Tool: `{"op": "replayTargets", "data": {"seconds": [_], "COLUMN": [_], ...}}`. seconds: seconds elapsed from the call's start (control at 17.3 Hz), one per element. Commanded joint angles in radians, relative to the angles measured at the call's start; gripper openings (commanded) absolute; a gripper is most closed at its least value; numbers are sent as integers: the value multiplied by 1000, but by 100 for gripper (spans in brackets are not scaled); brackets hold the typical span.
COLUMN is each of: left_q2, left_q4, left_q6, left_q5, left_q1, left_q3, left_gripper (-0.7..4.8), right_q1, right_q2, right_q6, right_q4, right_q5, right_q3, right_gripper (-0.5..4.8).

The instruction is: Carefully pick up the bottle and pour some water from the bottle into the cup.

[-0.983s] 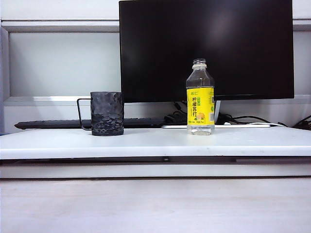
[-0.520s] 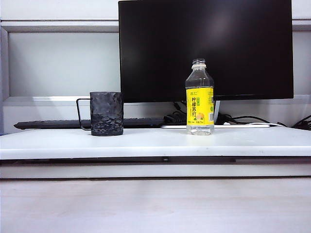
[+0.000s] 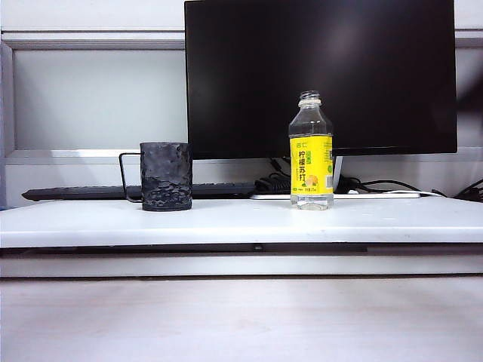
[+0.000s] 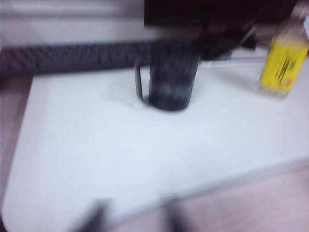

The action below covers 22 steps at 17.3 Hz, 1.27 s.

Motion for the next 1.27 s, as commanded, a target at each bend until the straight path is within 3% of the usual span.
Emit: {"op": "replayTargets", "data": {"seconds": [0.06,0.17,0.75,0.87,1.04,1.16,1.27], "left_q2": [1,1,-9,-17,-17,-17,-17], "left_q4": [14,9,-39,-40,-20,70,153], "left_q6": [-22,-27,-33,-33,-29,-29,-30], "left_q5": [-127,-229,-231,-205,-186,-187,-186], "left_q1": [-1,-1,0,44,225,304,313], "left_q3": [-29,-61,-68,-81,-117,-142,-164], "left_gripper": [51,51,52,52,52,52,53], "right_q1": [0,0,-22,-104,-266,-340,-383], "right_q2": [-1,0,-54,-153,-174,-174,-174], "right_q6": [-3,-3,-3,-3,-3,-3,-3], "right_q4": [20,-52,-101,-101,-35,-44,-44], "right_q5": [2,43,43,43,48,47,47], "right_q3": [-63,-62,-62,-62,-62,-62,-61], "right_gripper": [6,1,18,18,18,18,18]}}
